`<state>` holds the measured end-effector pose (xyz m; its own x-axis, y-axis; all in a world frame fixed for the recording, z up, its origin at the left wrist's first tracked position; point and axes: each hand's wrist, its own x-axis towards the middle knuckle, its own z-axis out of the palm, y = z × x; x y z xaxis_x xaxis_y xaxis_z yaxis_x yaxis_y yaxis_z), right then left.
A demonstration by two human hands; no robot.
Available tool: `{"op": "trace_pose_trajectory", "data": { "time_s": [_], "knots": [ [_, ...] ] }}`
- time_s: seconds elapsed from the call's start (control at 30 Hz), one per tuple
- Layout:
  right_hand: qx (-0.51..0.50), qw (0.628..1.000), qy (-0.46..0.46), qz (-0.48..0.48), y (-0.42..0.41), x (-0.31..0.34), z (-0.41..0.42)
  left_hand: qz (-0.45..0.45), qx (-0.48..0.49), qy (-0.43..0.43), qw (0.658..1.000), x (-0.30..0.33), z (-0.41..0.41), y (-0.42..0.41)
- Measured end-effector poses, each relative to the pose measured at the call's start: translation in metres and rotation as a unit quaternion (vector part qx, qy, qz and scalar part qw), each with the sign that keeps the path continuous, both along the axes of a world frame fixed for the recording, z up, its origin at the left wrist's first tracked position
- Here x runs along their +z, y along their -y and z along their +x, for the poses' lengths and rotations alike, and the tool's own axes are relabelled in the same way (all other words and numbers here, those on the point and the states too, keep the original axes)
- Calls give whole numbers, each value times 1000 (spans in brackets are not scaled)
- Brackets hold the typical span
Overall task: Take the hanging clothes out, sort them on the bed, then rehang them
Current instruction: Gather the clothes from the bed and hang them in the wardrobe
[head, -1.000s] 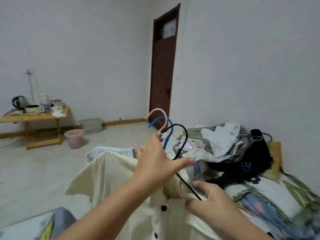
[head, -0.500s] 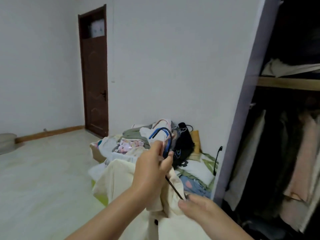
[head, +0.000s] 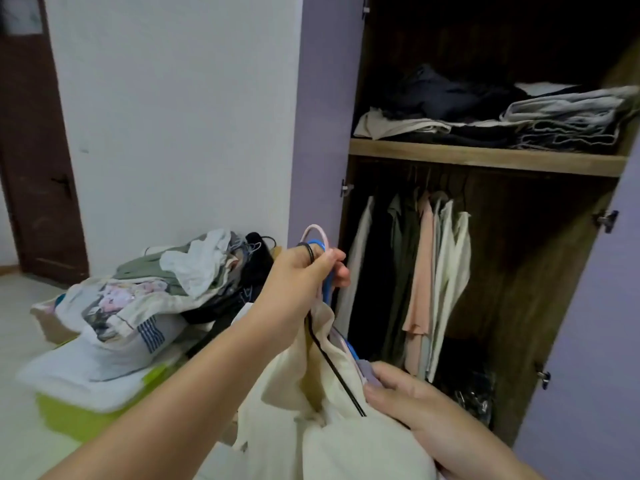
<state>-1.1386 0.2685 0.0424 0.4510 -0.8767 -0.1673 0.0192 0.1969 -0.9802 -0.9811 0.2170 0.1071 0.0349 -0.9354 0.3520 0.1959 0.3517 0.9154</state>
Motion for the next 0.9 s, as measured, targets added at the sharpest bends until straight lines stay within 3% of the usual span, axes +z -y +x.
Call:
{"op": "trace_pose_trajectory", "data": {
  "time_s": [0.13, 0.27, 0.43, 0.5, 0.57, 0.67, 0.7, 0.73, 0.77, 0.83, 0.9],
  "knots": [
    [-1, 1000, -10, -4, -4, 7, -54, 31, -25, -47, 998, 4, -52, 18],
    [-47, 989, -110, -91, 2, 7, -81, 40, -62, -21, 997, 5, -97, 30],
    [-121, 987, -90, -58, 23, -3, -90, 33, -139, -54, 988, 12, -146, 60],
    [-131, 980, -136, -64, 36, -4, -97, 21, -171, -52, 984, 14, -161, 77],
    [-165, 954, -229, -102, 51, -1, -107, 13, -198, -34, 980, 14, -171, 97],
    [-251, 854, -419, -179, 79, 5, -127, 4, -237, -24, 971, 14, -181, 132],
    [-288, 818, -459, -192, 90, 6, -130, 3, -252, -27, 967, 15, -185, 144],
    [-312, 806, -463, -197, 102, 8, -130, 1, -265, -28, 964, 15, -188, 156],
    [-325, 826, -424, -181, 116, 9, -129, -1, -276, -25, 961, 16, -192, 167],
    [-330, 905, -236, -129, 142, 11, -125, -10, -298, -7, 955, 19, -199, 187],
    [-293, 945, -112, -97, 163, 8, -126, -18, -325, 9, 946, 21, -207, 205]
  ]
}}
